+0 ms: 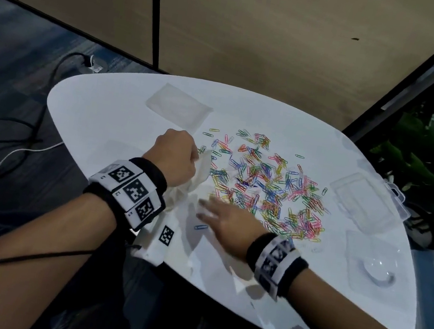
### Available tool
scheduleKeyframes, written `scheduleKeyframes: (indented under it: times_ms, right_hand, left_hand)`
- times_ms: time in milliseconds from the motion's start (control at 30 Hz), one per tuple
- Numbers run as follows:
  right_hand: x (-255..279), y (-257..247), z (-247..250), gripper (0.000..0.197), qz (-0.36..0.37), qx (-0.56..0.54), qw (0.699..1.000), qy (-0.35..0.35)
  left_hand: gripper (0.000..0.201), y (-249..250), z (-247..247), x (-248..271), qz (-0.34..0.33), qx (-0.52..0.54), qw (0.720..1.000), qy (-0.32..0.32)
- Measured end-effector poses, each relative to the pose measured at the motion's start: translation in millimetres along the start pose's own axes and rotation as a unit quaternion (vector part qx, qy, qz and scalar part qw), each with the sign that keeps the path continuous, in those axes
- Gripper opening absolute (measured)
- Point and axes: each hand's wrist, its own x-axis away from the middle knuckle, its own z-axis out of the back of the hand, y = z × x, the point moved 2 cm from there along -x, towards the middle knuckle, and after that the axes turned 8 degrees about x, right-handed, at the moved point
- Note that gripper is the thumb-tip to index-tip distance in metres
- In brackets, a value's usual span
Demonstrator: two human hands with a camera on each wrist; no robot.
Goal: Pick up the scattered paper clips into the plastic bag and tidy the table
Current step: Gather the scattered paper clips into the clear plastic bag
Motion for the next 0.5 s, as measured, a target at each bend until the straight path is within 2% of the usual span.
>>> scheduleKeyframes:
  times_ms: [33,100,200,267,300,367,400,500]
  right_hand:
    - [8.7,-7.2,-20.3,0.051,0.037,0.034,0.998,-0.027]
    - [23.2,-12.4,-48.2,0.069,0.049,0.083,0.993,-0.074]
    - [33.3,3.9,-61.7,0.09,-0.006,0.141,0.985,-0.1]
    - [35.1,17.9,-62.0,0.107,-0.075,0.136,0.978,-0.136]
    - [34.7,22.7,-60.7,0.101,-0.111,0.116,0.977,-0.139]
    - [29.2,29.7,-63.2,0.075,-0.152,0.078,0.978,-0.116]
    - [25.0,33.1,-65.5,0.071,-0.16,0.069,0.979,-0.106]
    - [8.7,38.7,-69.4,0.075,-0.154,0.056,0.981,-0.107]
  left_hand:
    - [0.027,-1.0,1.5,1.0,-0.001,-0.005,1.0,0.0]
    - [0.029,-1.8,3.0,2.8,-0.002,-0.017,1.0,-0.007]
    - [0.03,0.1,3.1,2.0,0.005,-0.026,1.0,-0.016]
    - [0.028,2.1,0.6,1.8,0.007,-0.028,0.999,-0.023]
    - [0.028,3.5,-0.9,1.8,0.005,-0.028,0.999,-0.025]
    - [0.028,6.0,-5.4,2.0,0.004,-0.026,0.999,-0.03]
    - [0.028,7.0,-7.5,1.9,0.004,-0.026,0.999,-0.032]
    - [0.028,7.4,-10.4,1.3,0.002,-0.03,0.999,-0.037]
